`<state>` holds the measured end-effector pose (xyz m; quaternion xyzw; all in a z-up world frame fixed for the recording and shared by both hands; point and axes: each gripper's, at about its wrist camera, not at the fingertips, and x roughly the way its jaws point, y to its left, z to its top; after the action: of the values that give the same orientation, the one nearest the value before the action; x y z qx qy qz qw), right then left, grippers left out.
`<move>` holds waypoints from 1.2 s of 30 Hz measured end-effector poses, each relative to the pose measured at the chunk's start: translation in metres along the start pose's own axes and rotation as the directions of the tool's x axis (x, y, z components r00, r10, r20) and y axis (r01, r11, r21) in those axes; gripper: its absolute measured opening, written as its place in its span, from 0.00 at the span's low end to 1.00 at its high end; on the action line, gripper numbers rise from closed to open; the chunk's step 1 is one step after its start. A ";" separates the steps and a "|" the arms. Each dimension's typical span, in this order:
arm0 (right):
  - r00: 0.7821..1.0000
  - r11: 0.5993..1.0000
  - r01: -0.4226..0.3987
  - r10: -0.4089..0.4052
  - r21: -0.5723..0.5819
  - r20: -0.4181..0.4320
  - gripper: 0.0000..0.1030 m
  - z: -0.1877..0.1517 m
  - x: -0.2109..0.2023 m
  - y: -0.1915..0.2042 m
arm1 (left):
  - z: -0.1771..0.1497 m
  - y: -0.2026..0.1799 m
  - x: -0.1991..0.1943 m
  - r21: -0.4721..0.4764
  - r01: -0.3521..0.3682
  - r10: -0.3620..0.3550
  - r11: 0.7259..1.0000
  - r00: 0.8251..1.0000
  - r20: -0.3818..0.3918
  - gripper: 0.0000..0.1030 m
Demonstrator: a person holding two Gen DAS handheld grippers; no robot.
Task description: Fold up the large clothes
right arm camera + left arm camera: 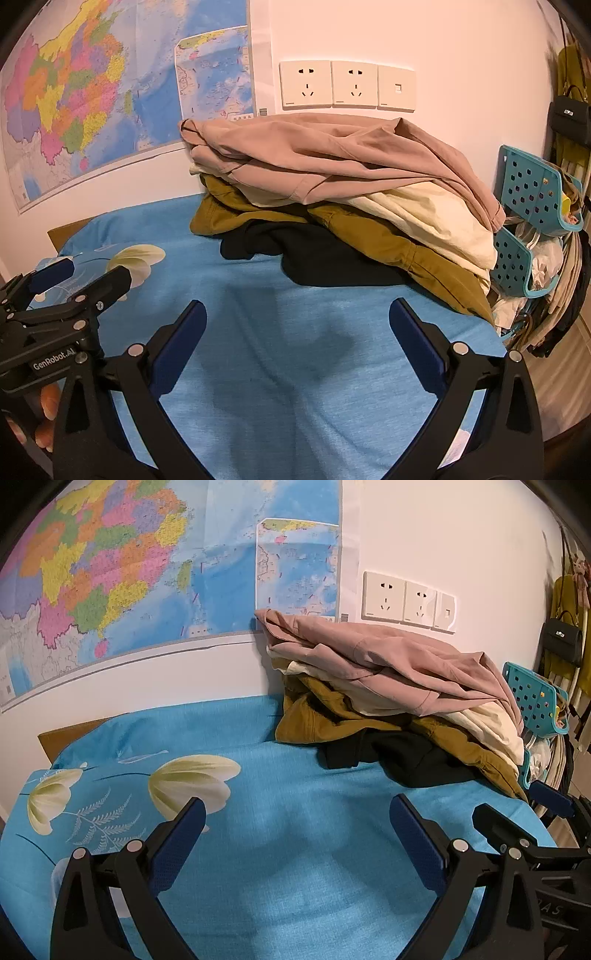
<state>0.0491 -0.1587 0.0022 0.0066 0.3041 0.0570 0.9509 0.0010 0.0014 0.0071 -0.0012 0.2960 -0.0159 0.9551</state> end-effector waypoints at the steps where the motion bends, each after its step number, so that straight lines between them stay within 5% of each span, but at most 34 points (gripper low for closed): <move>1: 1.000 1.000 0.005 -0.005 -0.002 0.001 0.95 0.000 0.000 0.000 | 0.000 0.000 0.000 0.001 0.001 -0.001 1.000 1.000 -0.002 0.93; 36: 1.000 1.000 0.008 -0.008 -0.018 0.026 0.95 -0.001 -0.006 0.004 | 0.000 -0.003 -0.001 0.025 -0.012 0.011 1.000 1.000 0.009 0.93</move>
<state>0.0431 -0.1558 0.0054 -0.0023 0.2913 0.0559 0.9550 0.0003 -0.0021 0.0076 0.0125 0.2914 -0.0142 0.9564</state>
